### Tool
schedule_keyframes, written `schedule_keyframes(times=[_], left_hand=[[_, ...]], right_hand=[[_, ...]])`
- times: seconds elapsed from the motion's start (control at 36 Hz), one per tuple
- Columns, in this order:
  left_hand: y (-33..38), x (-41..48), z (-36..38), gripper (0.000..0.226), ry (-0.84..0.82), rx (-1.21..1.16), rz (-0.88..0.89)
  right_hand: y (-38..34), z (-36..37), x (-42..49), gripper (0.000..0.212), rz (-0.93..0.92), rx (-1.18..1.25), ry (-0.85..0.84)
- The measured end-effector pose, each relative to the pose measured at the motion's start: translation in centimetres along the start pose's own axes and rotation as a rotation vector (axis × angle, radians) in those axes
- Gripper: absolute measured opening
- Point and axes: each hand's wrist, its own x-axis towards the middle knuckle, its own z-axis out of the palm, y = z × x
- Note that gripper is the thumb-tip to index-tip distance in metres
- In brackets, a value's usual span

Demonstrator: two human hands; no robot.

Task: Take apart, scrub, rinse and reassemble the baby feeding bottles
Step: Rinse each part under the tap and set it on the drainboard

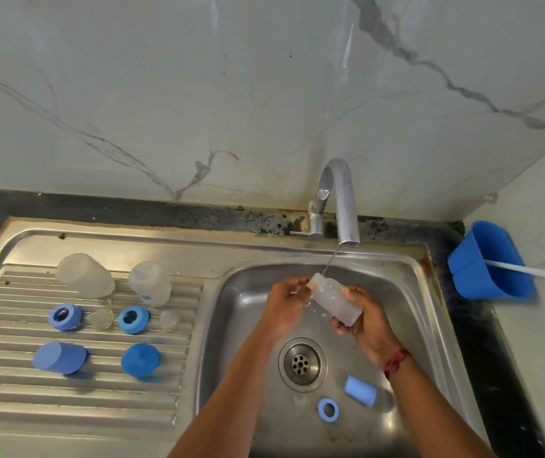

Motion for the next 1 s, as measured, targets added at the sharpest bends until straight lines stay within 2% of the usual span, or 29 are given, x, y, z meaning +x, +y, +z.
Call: schedule_keyframes(times=[0.11,0.22,0.31,0.36,0.47,0.5,0.61,0.72,0.83,0.92,0.94,1.0], left_hand=[[-0.5,0.2,0.3,0.015,0.035,0.091,0.008],[-0.7,0.3,0.7,0.019,0.114,0.075,-0.033],[-0.5,0.6,0.9,0.018,0.133,-0.015,-0.097],[-0.1,0.6,0.8,0.017,0.121,-0.081,-0.111],[0.0,0.3,0.3,0.015,0.037,-0.213,-0.127],[-0.1,0.2,0.1,0.014,0.012,-0.221,-0.122],[-0.7,0.0,0.0,0.014,-0.059,-0.173,-0.099],[-1.1,-0.1,0.5,0.010,-0.002,-0.206,-0.121],[-0.9,0.3,1.1,0.020,0.105,-0.201,-0.144],[-0.4,0.4,1.2,0.024,0.138,-0.192,-0.140],[-0.2,0.4,1.1,0.025,0.147,-0.184,-0.146],[0.0,0.5,0.9,0.032,0.153,-0.185,-0.157]], right_hand=[[-0.4,-0.4,-0.1,0.038,0.056,-0.059,0.023],[-0.5,-0.2,-0.4,0.031,-0.073,-0.237,0.049],[-0.1,-0.2,-0.4,0.053,-0.195,-0.333,0.011],[-0.2,0.1,-0.5,0.058,-0.216,-0.352,0.053],[-0.9,0.2,-0.6,0.028,-0.132,-0.206,0.120],[-1.0,0.2,-0.6,0.027,-0.108,-0.197,0.131],[-1.3,0.1,-0.4,0.040,-0.033,-0.254,0.154],[-1.3,0.1,-0.6,0.058,0.013,-0.241,0.173],[-1.0,0.1,-0.4,0.035,-0.097,-0.248,0.073],[-0.9,-0.3,-0.3,0.062,-0.180,-0.293,-0.053],[-0.9,-0.2,-0.3,0.065,-0.197,-0.313,-0.071],[-0.9,-0.2,-0.2,0.056,-0.218,-0.332,-0.048]])
